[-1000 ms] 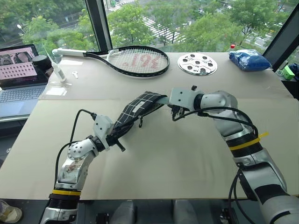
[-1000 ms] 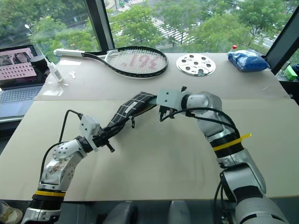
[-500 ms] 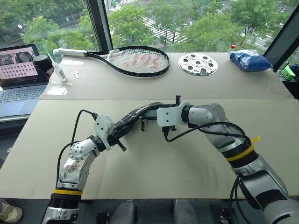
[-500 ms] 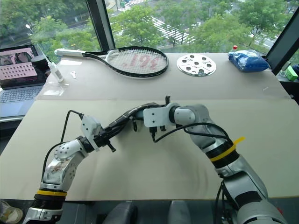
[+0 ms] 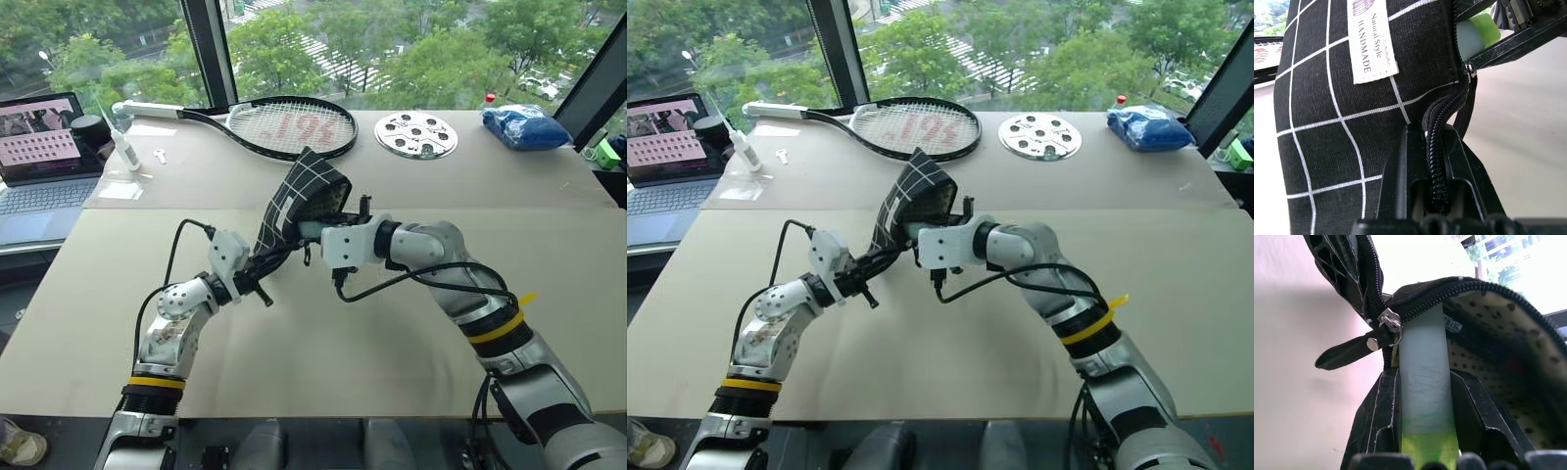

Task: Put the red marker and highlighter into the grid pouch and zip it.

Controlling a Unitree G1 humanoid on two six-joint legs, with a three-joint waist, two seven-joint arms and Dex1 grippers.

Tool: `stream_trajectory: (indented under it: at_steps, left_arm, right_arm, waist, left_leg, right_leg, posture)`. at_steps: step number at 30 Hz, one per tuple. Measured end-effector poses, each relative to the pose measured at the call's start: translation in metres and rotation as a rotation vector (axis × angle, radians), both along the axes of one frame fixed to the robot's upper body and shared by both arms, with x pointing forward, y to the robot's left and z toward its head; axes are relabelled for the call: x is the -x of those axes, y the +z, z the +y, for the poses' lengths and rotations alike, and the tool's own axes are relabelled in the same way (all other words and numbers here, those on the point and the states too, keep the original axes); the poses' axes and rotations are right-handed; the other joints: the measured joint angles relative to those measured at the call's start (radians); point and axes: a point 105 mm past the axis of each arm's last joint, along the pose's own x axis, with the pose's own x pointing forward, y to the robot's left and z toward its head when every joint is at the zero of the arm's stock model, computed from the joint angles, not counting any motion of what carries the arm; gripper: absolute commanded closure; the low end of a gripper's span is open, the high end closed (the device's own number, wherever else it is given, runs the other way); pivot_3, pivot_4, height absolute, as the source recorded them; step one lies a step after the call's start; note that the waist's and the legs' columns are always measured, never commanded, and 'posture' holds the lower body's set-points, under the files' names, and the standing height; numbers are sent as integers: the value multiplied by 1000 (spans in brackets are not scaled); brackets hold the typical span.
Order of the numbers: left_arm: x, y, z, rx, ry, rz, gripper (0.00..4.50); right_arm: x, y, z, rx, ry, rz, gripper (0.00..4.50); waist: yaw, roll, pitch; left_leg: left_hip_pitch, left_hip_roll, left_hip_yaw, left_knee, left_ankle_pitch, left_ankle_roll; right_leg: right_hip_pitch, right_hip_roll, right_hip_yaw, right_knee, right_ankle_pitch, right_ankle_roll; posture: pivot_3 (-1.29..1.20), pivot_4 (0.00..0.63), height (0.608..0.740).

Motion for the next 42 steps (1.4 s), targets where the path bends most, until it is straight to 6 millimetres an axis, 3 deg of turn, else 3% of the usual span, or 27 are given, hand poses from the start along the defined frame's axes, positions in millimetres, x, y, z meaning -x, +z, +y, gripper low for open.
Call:
stream_trajectory:
  at_steps: [7,15,17,19,20,21,23,26,28,31,33,36,39,42]
  left_arm:
    - [-1,1,-7,0,-35,-4,4500]
    - [0,-4,-8,0,-59,16,4500]
    - [0,-5,-8,0,-62,20,4500]
    - [-1,-3,-9,2,-65,16,4500]
    - [-2,-1,-11,5,-70,7,4500]
    - [-2,0,-12,6,-71,4,4500]
    - [-2,1,-12,7,-73,1,4500]
    - [-3,3,-13,12,-71,-4,4500]
    - [-3,3,-13,16,-67,-5,4500]
    - [-4,5,-9,28,-51,-7,4500]
    - [-5,6,-7,33,-44,-10,4500]
    - [-6,10,-10,55,-53,-14,4500]
    - [-7,10,-7,56,-44,-12,4500]
    - [-8,12,-15,64,-66,-13,4500]
  right_arm:
    - [-17,-7,-27,214,-3,-158,3460]
    - [-9,-23,-21,253,84,-171,3460]
    - [-8,-28,-22,247,88,-151,2459]
    - [-7,-31,-22,232,87,-108,2010]
    - [-7,-33,-21,219,85,-69,1424]
    - [-7,-32,-21,205,79,-52,1278]
    - [-11,-23,-26,137,33,-3,575]
    - [-18,-3,-41,-2,-52,109,575]
    - [-22,22,-60,-135,-120,151,575]
    - [-11,67,-98,-351,-186,236,575]
    - [-1,74,-105,-430,-182,308,575]
    - [45,33,-121,-519,-174,724,575]
    - [92,-28,-118,-521,-227,1103,575]
    - [92,-55,-104,-592,-311,1200,575]
  waist:
    - [-2,0,0]
    - [-3,0,0]
    - [-3,0,0]
    - [-3,0,0]
    - [-3,0,0]
    - [-3,0,0]
    - [-3,0,0]
    - [-2,0,0]
    - [-1,0,0]
    - [9,0,0]
    - [12,0,0]
    - [29,0,0]
    - [30,1,0]
    - [18,1,0]
  left_leg:
    - [0,0,0,0,0,0]
    - [0,0,0,0,0,0]
    - [0,0,0,0,0,0]
    - [0,0,0,0,0,0]
    - [0,0,0,0,0,0]
    - [0,0,0,0,0,0]
    - [0,0,0,0,0,0]
    - [0,0,0,0,0,0]
    - [-1,0,0,0,0,0]
    - [-2,0,-1,0,0,1]
    - [-2,0,-1,0,-3,5]
    - [-2,1,-3,1,-4,7]
    - [-3,0,-1,3,-6,10]
    - [-1,0,2,4,-6,10]
  right_leg:
    - [0,0,0,0,0,0]
    - [0,0,0,0,0,0]
    - [1,0,0,0,0,0]
    - [1,0,0,0,0,0]
    - [1,0,0,0,0,0]
    - [1,0,0,0,0,0]
    - [1,0,0,0,0,0]
    - [1,0,0,-1,0,0]
    - [1,0,0,-1,0,0]
    - [0,0,-1,-1,0,0]
    - [1,0,-1,-1,0,0]
    - [3,0,-3,-2,0,0]
    - [2,-1,-2,-1,0,0]
    - [3,-1,1,-1,1,0]
  posture:
    - [0,150,740]
    - [0,150,740]
    - [0,150,740]
    - [0,150,740]
    - [0,150,740]
    - [0,150,740]
    - [0,150,740]
    - [0,150,740]
    - [0,150,740]
    - [0,150,740]
    - [0,150,740]
    - [0,150,740]
    - [0,150,740]
    - [0,150,740]
